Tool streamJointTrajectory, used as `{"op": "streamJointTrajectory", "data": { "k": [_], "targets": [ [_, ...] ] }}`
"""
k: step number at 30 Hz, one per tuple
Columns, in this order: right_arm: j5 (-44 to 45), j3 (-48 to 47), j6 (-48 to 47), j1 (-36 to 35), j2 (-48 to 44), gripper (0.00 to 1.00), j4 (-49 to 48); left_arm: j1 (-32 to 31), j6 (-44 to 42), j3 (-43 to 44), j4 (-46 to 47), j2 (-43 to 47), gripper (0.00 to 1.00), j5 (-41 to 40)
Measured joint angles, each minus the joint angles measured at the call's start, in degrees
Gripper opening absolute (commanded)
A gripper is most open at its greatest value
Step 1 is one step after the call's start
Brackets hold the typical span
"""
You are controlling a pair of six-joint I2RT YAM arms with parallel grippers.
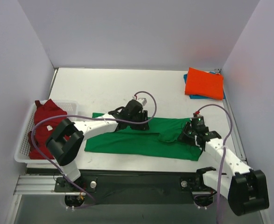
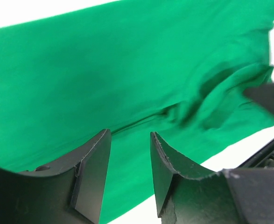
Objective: Fold and stack the t-shirts
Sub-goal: Fold the other side of the tshirt into a rectangle
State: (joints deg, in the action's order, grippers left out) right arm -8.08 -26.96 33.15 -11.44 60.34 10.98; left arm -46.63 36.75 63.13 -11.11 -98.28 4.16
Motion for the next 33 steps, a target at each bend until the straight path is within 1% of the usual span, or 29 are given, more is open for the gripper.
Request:
{"op": "streamJointTrajectory", "data": {
  "k": [5, 8, 11, 15, 19, 22, 27, 30, 33],
  "targets": [
    [-1.05, 4.09, 2.91, -4.85, -11.5, 0.26, 1.79, -2.32, -1.29, 7.74, 0.2, -5.6, 0.52, 0.7],
    [-0.9, 5.2, 4.42, -7.06, -17.11, 0.26, 4.48, -3.72, -2.58, 12.85, 1.11, -9.92, 0.52, 1.31],
    [-0.02, 5.35, 5.31, -7.32, -21.29, 0.25, 6.95, -5.6, -3.85, 16.48, 1.36, -13.79, 0.52, 2.21],
    [2.38, 5.03, 6.34, -7.32, -23.87, 0.25, 9.86, -8.92, -5.62, 19.21, 1.42, -17.75, 0.51, 3.26],
    [6.19, 2.73, 7.28, -6.64, -22.51, 0.25, 13.03, -11.76, -6.86, 20.2, 1.29, -19.61, 0.49, 4.22],
    [7.96, -1.7, 7.28, -2.71, -19.06, 0.25, 13.99, -13.09, -7.48, 20.06, 1.29, -19.8, 0.47, 5.14],
    [9.27, -7.63, 6.14, 3.23, -11.04, 0.24, 12.31, -13.29, -7.54, 16.59, 2.56, -18.69, 0.46, 5.53],
    [9.22, -8.74, 5.4, 4.2, -5.07, 0.24, 10.19, -13.2, -7.69, 14.23, 2.4, -18.27, 0.44, 5.51],
    [8.94, -8.85, 4.42, 4.7, 0.79, 0.22, 8.24, -13.16, -7.89, 12.7, 3.15, -17.51, 0.43, 5.49]
  ]
}}
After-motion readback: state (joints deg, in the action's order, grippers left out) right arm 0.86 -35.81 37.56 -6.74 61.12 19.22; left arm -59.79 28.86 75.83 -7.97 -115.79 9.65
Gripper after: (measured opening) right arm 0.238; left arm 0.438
